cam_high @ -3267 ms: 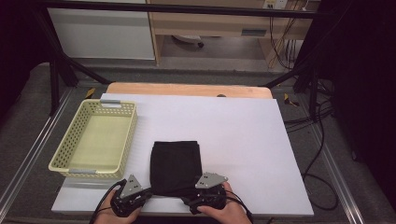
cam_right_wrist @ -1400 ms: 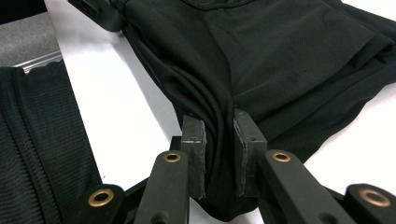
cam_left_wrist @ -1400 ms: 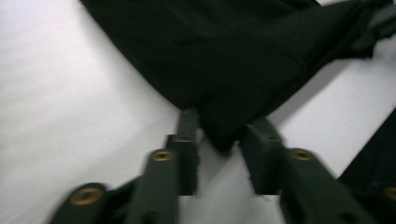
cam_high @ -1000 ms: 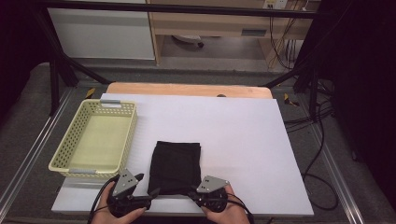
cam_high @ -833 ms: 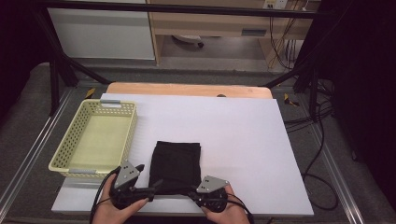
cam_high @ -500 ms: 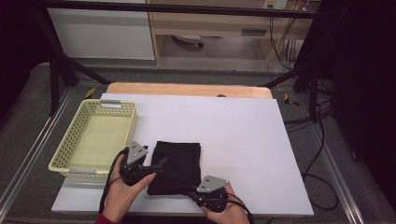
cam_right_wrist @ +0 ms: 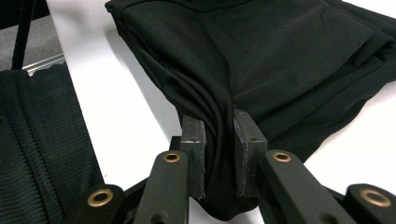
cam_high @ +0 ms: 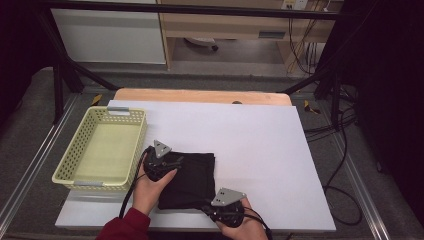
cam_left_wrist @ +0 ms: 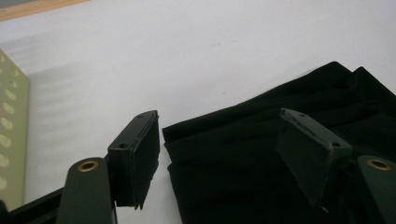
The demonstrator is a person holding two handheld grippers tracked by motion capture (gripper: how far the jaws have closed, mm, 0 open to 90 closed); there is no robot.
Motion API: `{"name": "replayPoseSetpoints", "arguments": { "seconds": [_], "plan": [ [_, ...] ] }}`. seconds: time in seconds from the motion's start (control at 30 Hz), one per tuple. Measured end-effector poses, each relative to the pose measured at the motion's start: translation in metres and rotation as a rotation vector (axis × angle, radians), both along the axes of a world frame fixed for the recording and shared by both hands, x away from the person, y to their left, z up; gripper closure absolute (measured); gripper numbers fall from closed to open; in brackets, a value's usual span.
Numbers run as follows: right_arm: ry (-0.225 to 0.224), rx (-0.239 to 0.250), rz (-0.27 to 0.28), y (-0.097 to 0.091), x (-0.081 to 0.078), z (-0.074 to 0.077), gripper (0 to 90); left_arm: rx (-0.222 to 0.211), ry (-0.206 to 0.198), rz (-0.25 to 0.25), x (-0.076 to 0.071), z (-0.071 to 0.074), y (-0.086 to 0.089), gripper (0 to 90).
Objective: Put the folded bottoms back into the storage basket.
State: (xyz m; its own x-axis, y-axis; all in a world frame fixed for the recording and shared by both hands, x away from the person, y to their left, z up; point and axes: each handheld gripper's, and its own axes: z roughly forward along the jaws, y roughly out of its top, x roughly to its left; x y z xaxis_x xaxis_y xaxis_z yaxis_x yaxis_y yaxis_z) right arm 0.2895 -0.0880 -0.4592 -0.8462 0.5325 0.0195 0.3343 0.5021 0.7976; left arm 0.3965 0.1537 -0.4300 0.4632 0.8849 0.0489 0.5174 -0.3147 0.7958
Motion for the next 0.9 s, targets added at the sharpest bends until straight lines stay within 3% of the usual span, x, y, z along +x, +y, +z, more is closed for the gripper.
{"name": "replayPoseSetpoints", "arguments": {
  "seconds": [0.1, 0.3, 0.57, 0.7, 0.9],
  "plan": [
    [0.001, 0.001, 0.001, 0.000, 0.000, 0.000, 77.1, -0.002, 0.020, 0.007, 0.003, -0.004, 0.002, 27.3],
    [-0.001, -0.001, 0.001, 0.000, 0.000, 0.000, 77.1, -0.065, 0.088, 0.038, 0.011, -0.015, 0.013, 23.8],
    [0.002, 0.000, 0.000, -0.001, 0.000, 0.000, 77.0, -0.071, 0.123, 0.034, 0.017, -0.022, 0.013, 22.5],
    [0.002, 0.000, 0.001, 0.000, 0.000, 0.000, 77.0, -0.110, 0.145, 0.027, 0.019, -0.026, 0.013, 22.1],
    [0.005, 0.002, 0.001, -0.001, 0.001, -0.001, 76.9, -0.133, 0.145, -0.002, 0.019, -0.026, 0.011, 31.8]
  ]
}}
